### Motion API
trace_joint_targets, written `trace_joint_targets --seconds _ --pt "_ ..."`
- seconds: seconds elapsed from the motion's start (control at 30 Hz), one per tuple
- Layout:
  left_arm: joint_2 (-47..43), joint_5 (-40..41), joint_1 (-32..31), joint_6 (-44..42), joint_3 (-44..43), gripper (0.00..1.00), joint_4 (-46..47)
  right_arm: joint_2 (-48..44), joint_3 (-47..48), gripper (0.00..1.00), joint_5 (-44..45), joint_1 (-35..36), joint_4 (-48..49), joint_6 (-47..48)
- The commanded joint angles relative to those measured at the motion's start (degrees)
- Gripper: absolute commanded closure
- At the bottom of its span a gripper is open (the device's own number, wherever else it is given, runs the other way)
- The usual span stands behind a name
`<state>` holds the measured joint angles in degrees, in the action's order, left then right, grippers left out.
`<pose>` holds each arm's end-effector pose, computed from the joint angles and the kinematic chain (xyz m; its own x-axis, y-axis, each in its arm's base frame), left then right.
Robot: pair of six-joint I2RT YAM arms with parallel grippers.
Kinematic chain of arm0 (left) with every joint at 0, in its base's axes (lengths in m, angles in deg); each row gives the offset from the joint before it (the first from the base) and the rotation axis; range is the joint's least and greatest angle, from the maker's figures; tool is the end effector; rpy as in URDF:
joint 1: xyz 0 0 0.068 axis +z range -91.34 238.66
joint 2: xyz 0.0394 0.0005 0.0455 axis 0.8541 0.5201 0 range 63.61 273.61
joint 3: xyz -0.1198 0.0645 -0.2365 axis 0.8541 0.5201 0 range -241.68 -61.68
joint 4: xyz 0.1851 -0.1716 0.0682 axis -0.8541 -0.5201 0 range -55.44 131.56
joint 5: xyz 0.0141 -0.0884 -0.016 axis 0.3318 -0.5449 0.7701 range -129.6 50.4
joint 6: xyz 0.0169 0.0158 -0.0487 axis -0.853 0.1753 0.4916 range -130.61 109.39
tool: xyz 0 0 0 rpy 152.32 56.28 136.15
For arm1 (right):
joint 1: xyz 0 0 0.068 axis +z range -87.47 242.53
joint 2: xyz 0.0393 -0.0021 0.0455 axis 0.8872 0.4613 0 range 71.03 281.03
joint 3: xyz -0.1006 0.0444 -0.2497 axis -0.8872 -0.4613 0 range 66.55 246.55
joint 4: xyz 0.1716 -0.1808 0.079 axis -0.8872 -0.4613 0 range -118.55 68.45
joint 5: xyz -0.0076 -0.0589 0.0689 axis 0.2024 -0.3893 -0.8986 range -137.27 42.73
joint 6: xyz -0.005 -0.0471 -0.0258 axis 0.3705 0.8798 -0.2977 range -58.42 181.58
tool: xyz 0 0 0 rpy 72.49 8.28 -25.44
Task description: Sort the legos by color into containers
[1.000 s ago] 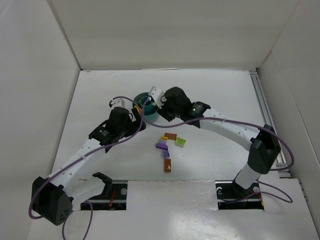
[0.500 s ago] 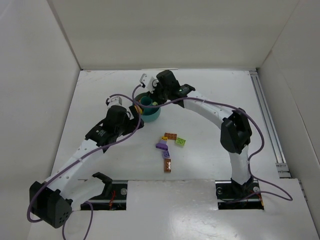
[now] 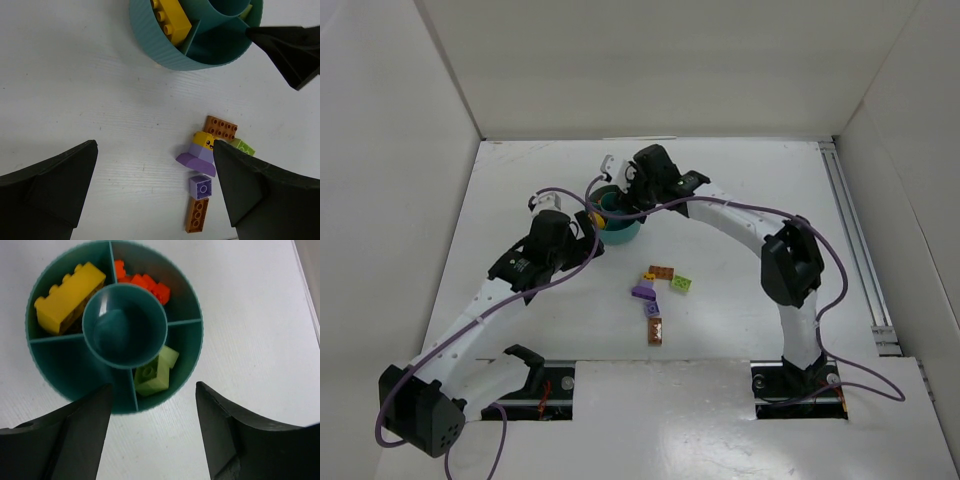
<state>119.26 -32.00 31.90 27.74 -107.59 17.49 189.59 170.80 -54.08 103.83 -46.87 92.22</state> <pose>0.1928 -0.0919 0.2884 -0.6058 -0.3833 -0.6972 -0.0353 0.8884 -0.4578 0.3598 0.3218 0.2733 -0.0435 -0.7116 -0.7012 -0.8671 0.3755 -0.3273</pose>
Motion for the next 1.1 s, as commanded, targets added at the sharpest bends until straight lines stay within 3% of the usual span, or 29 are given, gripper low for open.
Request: trace_joint_targets --seconds 0.0,0.27,0.5,0.67,1.07 --pt "-1.61 0.31 0.22 -0.91 -2.52 0.0 -0.53 -7.89 -3.6 0.28 0.82 0.01 2.02 -0.31" --pt "-2.75 -3.19 0.22 -0.91 -0.24 0.0 1.74 -29.5 -35.81 0.26 -0.65 -0.52 5.54 -2.76" --pt "-0.2 -6.18 0.22 -0.38 0.91 0.0 4.99 -38.83 -54.3 0.26 -3.83 0.27 10.99 -7.07" --pt "-0.2 -5.94 -2.84 2.51 2.23 0.0 6.32 -38.24 -59.33 0.26 -3.83 1.94 15.38 -8.84" --pt "-2.48 -3.73 -2.86 5.6 4.51 0.0 4.56 -32.35 -58.81 0.31 -1.8 2.47 19.7 -9.89"
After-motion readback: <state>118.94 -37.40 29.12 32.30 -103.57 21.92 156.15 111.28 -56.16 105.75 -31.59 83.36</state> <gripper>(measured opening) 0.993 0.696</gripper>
